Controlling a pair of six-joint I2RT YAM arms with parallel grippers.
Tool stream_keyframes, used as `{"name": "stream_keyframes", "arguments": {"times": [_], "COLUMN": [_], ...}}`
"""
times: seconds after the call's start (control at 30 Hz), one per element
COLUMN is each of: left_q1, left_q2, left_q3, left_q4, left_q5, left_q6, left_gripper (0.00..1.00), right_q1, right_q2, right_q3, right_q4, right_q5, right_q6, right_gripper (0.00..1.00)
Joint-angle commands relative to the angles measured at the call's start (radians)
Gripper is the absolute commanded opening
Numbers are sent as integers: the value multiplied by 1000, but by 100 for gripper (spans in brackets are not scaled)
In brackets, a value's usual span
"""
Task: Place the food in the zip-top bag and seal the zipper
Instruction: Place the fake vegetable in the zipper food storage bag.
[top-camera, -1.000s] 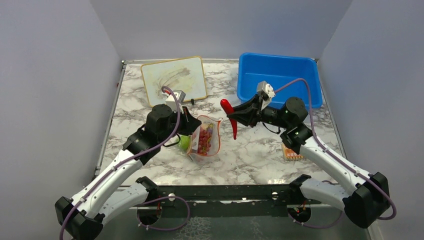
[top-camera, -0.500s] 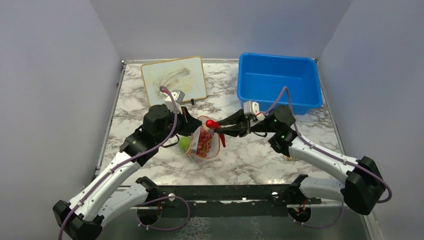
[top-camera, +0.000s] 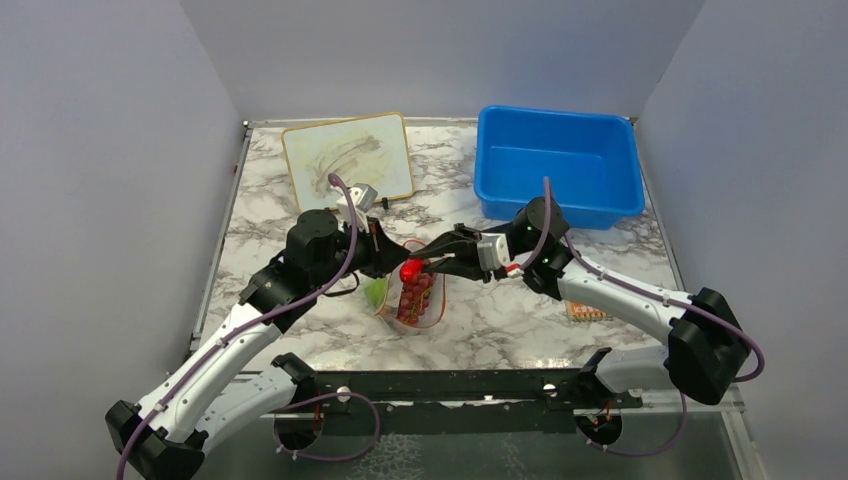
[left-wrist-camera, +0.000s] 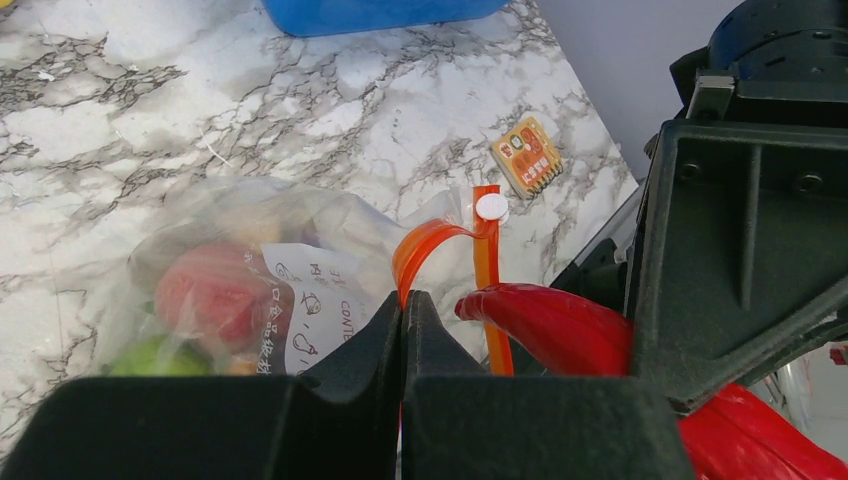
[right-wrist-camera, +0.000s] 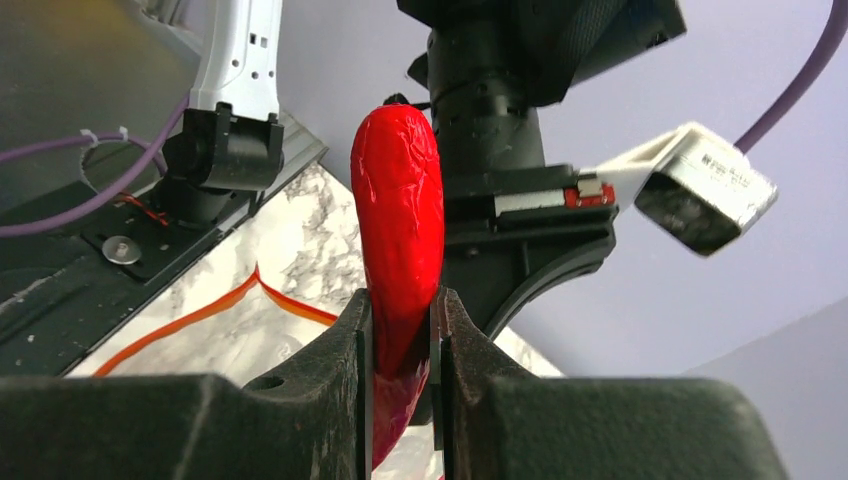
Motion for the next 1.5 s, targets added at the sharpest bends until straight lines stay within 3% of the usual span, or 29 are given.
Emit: {"name": "stream_keyframes", "arguments": {"times": [0.0, 0.23, 0.67, 1.3, 1.47], "left_q1": [-2, -3, -2, -3, -2], "left_q2": [-17, -16, -16, -22, -13], "left_q3": [39, 50, 44, 39, 38], "left_q4": [48, 39, 45, 64, 80], "left_q5": [51, 66, 116, 110, 110], "left_q6": [18, 33, 31, 16, 7], "left_gripper": [0, 0, 0, 0, 0], "right_q1": [19, 24, 28, 118, 143], "right_q2": [11, -2, -10, 65, 74], "right_q3": [40, 108, 141, 199, 209], "right_q4": [-91, -531, -846, -1068, -1074], "right_q5": [-68, -4, 182, 495, 551], "right_q6": [-152, -491, -740, -905, -896], "right_gripper": [13, 16, 17, 19, 27]}}
